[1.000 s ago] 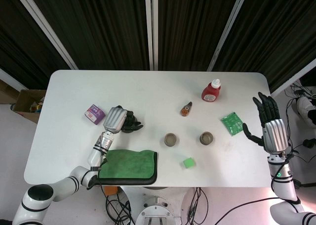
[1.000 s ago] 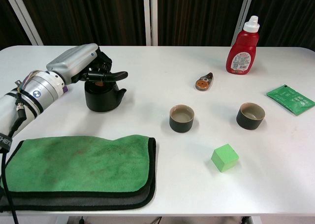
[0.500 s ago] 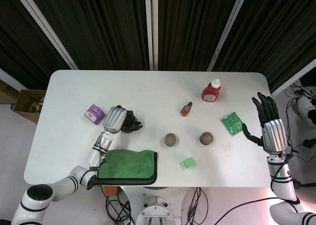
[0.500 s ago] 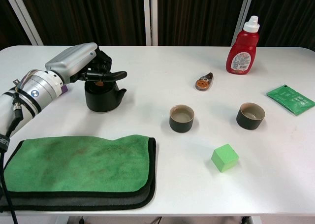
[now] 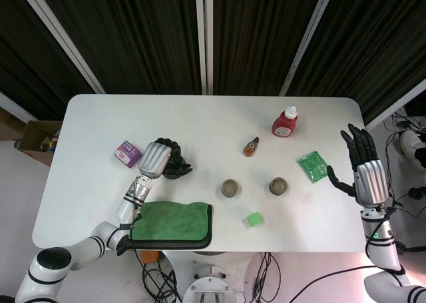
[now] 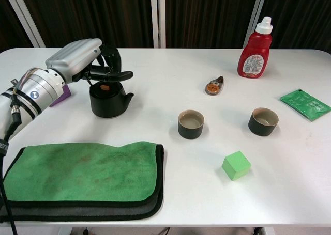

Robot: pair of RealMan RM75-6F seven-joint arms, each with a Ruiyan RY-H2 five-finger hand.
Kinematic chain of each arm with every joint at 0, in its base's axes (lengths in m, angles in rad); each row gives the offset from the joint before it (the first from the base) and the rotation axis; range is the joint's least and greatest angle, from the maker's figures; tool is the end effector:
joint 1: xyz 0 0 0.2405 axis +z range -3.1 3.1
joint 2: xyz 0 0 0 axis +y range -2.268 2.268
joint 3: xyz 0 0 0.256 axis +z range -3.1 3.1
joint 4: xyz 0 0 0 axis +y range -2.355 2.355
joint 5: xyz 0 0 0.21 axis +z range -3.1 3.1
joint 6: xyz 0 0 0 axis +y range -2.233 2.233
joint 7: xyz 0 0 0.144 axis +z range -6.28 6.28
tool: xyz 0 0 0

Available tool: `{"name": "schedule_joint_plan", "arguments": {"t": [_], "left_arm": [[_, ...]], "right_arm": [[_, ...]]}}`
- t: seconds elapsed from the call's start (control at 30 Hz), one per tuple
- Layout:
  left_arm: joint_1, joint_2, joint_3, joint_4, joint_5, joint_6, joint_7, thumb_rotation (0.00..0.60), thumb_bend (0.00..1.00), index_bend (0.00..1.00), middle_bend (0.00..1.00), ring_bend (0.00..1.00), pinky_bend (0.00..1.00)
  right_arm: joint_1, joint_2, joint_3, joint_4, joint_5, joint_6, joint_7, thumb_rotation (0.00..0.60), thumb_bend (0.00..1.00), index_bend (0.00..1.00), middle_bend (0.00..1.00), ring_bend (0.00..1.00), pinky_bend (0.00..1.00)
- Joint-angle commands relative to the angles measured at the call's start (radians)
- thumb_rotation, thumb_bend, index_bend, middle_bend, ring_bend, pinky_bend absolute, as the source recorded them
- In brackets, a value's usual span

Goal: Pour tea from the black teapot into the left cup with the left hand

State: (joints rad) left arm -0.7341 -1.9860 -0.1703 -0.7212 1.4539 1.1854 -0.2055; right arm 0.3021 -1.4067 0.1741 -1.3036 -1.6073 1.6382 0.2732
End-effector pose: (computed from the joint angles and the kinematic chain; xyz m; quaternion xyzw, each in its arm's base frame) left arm -0.1684 0.3650 -0.0731 -0.6716 -0.3524 -0.5054 0.4114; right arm -0.2601 -0.2645 0.1256 0.5488 -0.3018 0.6090 0.4867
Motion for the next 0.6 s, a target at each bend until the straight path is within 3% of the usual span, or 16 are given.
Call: {"name": "schedule_joint_plan", "arguments": {"t": [0.03, 0.13, 0.17, 0.27, 0.37, 0.47, 0.6], "left_arm": [[0.000, 0.009, -0.004, -0.003, -0.002, -0.001, 0.008, 0.159, 0.01, 0.32, 0.39, 0.31, 0.30], [0.004, 0.030, -0.009, -0.019, -0.013, -0.007, 0.032, 0.152, 0.01, 0.19, 0.29, 0.20, 0.23], [0.007, 0.039, -0.013, -0.028, -0.013, 0.004, 0.036, 0.150, 0.01, 0.11, 0.20, 0.13, 0.19], [0.037, 0.087, -0.024, -0.096, -0.001, 0.094, 0.049, 0.116, 0.01, 0.02, 0.07, 0.03, 0.14], [0.109, 0.221, 0.015, -0.274, 0.037, 0.185, 0.111, 0.097, 0.01, 0.02, 0.07, 0.03, 0.14], [0.210, 0.417, 0.074, -0.516, 0.048, 0.250, 0.265, 0.132, 0.01, 0.02, 0.07, 0.03, 0.14], [0.363, 0.643, 0.167, -0.752, 0.048, 0.351, 0.391, 0.170, 0.01, 0.02, 0.07, 0.03, 0.14]], "right_arm": [[0.000, 0.000, 0.000, 0.000, -0.001, 0.001, 0.000, 0.600, 0.36, 0.00, 0.00, 0.00, 0.00], [0.000, 0.001, 0.002, -0.001, -0.002, 0.004, 0.001, 0.600, 0.36, 0.00, 0.00, 0.00, 0.00], [0.000, 0.001, 0.002, -0.001, -0.002, 0.005, 0.001, 0.600, 0.36, 0.00, 0.00, 0.00, 0.00], [-0.002, 0.003, 0.002, 0.000, -0.002, 0.008, 0.002, 0.600, 0.36, 0.00, 0.00, 0.00, 0.00], [-0.008, 0.008, -0.005, 0.006, 0.000, 0.004, 0.002, 0.600, 0.36, 0.00, 0.00, 0.00, 0.00], [-0.024, 0.032, -0.031, 0.011, 0.013, -0.027, -0.021, 0.600, 0.34, 0.00, 0.00, 0.00, 0.00], [-0.064, 0.106, -0.084, -0.020, 0.057, -0.108, -0.163, 0.600, 0.33, 0.00, 0.00, 0.00, 0.00]]}}
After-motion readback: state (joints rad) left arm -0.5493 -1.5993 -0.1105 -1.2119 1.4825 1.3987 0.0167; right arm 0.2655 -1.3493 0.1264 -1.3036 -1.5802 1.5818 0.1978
